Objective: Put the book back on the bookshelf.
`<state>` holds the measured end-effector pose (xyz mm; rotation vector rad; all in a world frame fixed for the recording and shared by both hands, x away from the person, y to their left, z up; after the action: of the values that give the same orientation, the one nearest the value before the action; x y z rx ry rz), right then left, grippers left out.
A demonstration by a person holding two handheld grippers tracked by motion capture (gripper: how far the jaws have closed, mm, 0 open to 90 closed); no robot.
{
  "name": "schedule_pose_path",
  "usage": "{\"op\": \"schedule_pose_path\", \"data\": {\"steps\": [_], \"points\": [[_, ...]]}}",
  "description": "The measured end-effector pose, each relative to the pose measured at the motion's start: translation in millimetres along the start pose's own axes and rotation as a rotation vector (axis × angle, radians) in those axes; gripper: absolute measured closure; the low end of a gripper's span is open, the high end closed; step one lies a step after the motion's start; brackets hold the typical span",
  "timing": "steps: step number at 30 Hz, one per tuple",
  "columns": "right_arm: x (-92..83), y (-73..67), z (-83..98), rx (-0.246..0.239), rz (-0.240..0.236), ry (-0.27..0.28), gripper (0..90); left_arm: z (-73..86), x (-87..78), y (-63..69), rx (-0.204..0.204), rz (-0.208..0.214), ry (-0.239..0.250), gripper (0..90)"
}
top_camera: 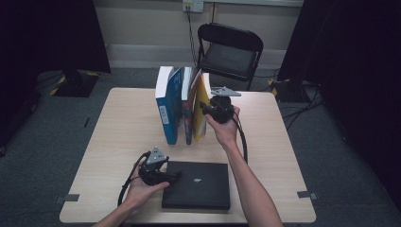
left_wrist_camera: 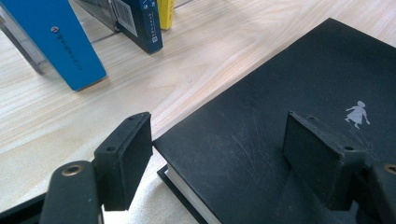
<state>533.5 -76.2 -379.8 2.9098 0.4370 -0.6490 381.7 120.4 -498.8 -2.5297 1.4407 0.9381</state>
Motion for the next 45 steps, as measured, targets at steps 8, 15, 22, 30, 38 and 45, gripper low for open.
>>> {"op": "schedule_pose_path", "data": {"steps": [8,15,22,30,38,45], "points": [[-4.1,-5.6,-2.0,-0.051,0.046,0.027,74.5,0.1,-0.3,-1.0,0.004,-0.001,-0.002,24.1],[-7.0,-18.6,-3.0,-0.112,0.077,0.068,75.7,0.3,-0.2,-1.5,0.001,0.005,-0.001,24.0],[-7.8,-21.7,2.1,-0.017,-0.012,0.057,66.3,0.3,-0.3,-1.4,0.003,0.003,-0.001,24.0],[-13.1,-22.0,22.6,-0.022,-0.081,0.025,56.5,0.4,-0.2,-2.0,0.004,0.005,-0.002,23.7],[-7.0,-20.7,39.4,-0.012,-0.095,-0.009,69.9,0.5,0.2,-1.9,-0.003,0.006,0.001,23.1],[-1.1,-29.9,31.8,-0.034,-0.073,-0.003,72.4,0.5,0.1,-1.8,-0.001,0.006,0.001,23.0]]}}
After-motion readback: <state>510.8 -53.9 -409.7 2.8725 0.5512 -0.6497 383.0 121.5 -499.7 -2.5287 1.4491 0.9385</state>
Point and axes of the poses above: each handheld gripper's, and its own axes: x roughly forward along the jaws, z roughly out of its underside, y roughly to its right, the point moved 4 cm from there along x, roughly forward along the jaws, and after that the axes turned 12 degrees about z, right-handed, at the moved point
